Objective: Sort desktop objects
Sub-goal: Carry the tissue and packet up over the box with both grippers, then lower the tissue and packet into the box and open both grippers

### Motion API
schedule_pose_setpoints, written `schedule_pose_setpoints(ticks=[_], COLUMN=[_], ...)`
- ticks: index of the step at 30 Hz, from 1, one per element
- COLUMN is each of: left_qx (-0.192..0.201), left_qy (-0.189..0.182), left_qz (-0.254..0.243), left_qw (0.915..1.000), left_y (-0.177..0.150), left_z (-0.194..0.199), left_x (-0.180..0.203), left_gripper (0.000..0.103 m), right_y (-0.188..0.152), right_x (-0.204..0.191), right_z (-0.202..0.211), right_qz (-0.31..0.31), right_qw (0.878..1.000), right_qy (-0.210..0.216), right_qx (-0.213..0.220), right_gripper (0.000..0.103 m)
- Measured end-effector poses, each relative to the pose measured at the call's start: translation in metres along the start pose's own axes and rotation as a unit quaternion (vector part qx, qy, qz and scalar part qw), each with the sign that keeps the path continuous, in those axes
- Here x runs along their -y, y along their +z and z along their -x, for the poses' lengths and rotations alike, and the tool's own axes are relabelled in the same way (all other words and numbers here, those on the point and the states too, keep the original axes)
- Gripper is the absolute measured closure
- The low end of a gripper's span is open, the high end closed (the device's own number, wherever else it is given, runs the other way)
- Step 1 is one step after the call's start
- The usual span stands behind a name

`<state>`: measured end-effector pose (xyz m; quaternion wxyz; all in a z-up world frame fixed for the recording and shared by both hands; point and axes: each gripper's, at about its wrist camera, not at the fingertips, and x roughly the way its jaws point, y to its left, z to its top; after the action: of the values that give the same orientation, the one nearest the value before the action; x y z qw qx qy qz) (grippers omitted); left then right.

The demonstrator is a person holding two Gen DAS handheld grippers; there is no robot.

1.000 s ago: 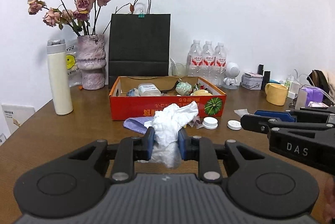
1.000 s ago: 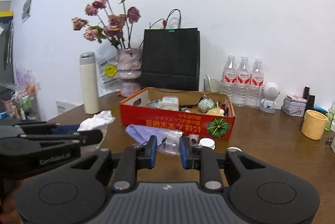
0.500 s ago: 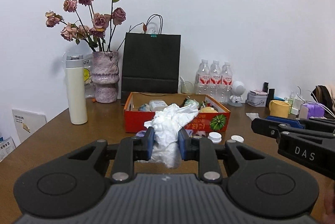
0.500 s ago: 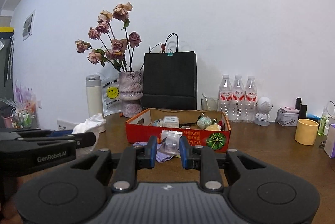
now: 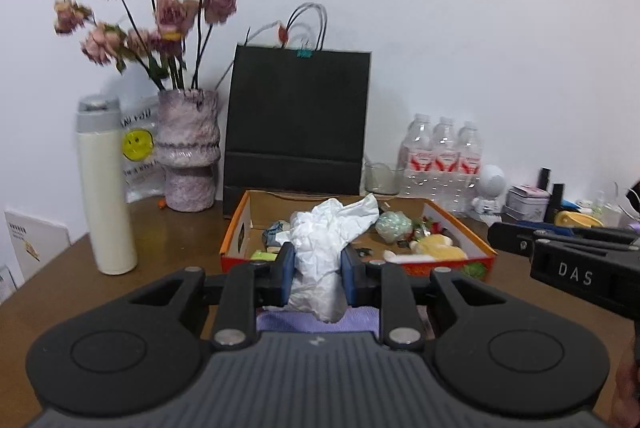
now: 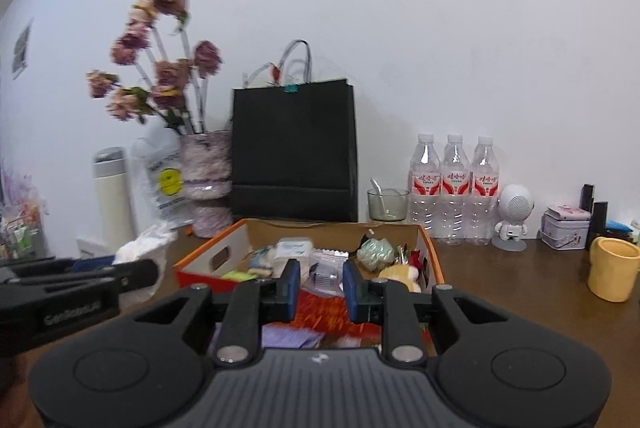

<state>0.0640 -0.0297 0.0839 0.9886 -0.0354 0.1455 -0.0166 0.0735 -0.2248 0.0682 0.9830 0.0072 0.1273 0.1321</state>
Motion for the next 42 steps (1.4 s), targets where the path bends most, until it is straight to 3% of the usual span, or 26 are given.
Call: schedule_pose_setpoints(ticks=[11,15,18,21,24,27,30,33,35,37,40,42], left_qx=[-0.006,-0.061,-0.151,-0.260,-0.324,-0.352,-0.375,-0.383,-0.379,-0.380,-0.379,-0.373], left_qy=[-0.001,-0.025,-0.069,-0.092,-0.121,-0.121,-0.132,-0.147,-0.149,-0.153,-0.144,-0.145], left_qz=[-0.019,-0.018,-0.018,0.014,0.036,0.037,0.048,0.062,0.069,0.078,0.084,0.079], left_qw=[0.9998,0.9977,0.9860,0.9611,0.9375,0.9274,0.9165,0.9097,0.9110,0.9090,0.9105,0.9130], left_y=[0.050,0.074,0.090,0.093,0.086,0.075,0.066,0.063,0.064,0.063,0.067,0.074], left_z=[-0.127,-0.177,-0.223,-0.269,-0.300,-0.320,-0.330,-0.328,-0.326,-0.325,-0.321,-0.314], left_x=[-0.005,0.002,0.005,0.005,0.012,0.020,0.018,0.011,0.003,-0.003,-0.009,-0.010], left_gripper=[0.078,0.078,0.078,0.078,0.078,0.077,0.074,0.059,0.037,0.031,0.031,0.031], right_y=[0.036,0.052,0.070,0.087,0.091,0.083,0.069,0.055,0.047,0.041,0.037,0.042], right_x=[0.031,0.044,0.055,0.067,0.076,0.083,0.086,0.089,0.089,0.089,0.090,0.088], right_z=[-0.136,-0.175,-0.204,-0.240,-0.279,-0.313,-0.332,-0.342,-0.345,-0.349,-0.349,-0.345], right_qz=[-0.020,-0.027,-0.028,-0.033,-0.053,-0.076,-0.075,-0.080,-0.079,-0.078,-0.083,-0.083], right_qw=[1.000,0.999,0.995,0.985,0.967,0.945,0.932,0.922,0.917,0.914,0.908,0.909], right_qy=[-0.010,0.002,0.019,0.020,0.029,0.036,0.012,0.010,0.010,0.009,0.010,0.007], right_qx=[-0.010,-0.045,-0.092,-0.169,-0.247,-0.316,-0.355,-0.380,-0.390,-0.399,-0.410,-0.407], right_gripper=[0.082,0.082,0.082,0.082,0.082,0.082,0.081,0.080,0.080,0.075,0.062,0.062])
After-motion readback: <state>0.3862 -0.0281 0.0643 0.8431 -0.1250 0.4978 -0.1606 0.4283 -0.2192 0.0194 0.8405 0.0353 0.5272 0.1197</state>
